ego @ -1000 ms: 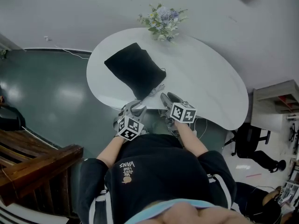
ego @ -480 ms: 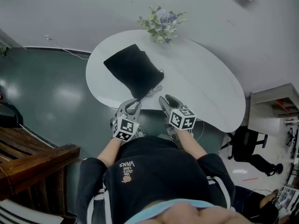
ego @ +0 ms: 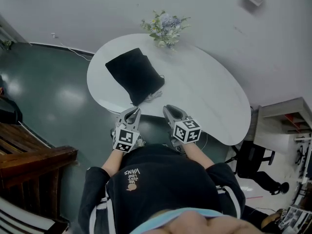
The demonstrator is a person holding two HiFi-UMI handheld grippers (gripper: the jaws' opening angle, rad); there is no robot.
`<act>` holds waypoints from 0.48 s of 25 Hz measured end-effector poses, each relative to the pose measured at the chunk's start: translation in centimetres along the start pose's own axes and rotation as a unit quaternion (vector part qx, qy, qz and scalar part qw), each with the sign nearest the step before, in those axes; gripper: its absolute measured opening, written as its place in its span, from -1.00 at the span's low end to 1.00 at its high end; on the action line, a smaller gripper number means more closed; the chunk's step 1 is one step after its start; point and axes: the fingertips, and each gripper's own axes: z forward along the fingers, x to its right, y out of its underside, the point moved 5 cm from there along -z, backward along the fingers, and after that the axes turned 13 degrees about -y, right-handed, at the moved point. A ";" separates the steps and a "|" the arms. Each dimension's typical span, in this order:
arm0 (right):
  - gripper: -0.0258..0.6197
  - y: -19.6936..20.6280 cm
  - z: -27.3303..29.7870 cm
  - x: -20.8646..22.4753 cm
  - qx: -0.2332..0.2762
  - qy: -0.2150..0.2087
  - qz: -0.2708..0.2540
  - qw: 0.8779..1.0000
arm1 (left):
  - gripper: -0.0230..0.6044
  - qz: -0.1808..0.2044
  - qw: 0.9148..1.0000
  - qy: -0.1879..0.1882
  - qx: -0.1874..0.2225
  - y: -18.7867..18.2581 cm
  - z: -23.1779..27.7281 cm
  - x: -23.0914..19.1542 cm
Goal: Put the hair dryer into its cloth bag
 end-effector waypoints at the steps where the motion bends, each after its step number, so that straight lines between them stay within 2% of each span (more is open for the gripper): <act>1: -0.68 -0.1 -0.4 0.0 -0.001 -0.004 -0.004 1.000 | -0.83 -0.002 1.000 -0.006 0.001 -0.1 -0.3 0.4; 12: -0.74 0.0 -4.9 -0.4 -0.006 -0.042 -0.039 0.998 | -0.86 -0.026 0.998 -0.063 0.013 -1.3 -3.7 4.6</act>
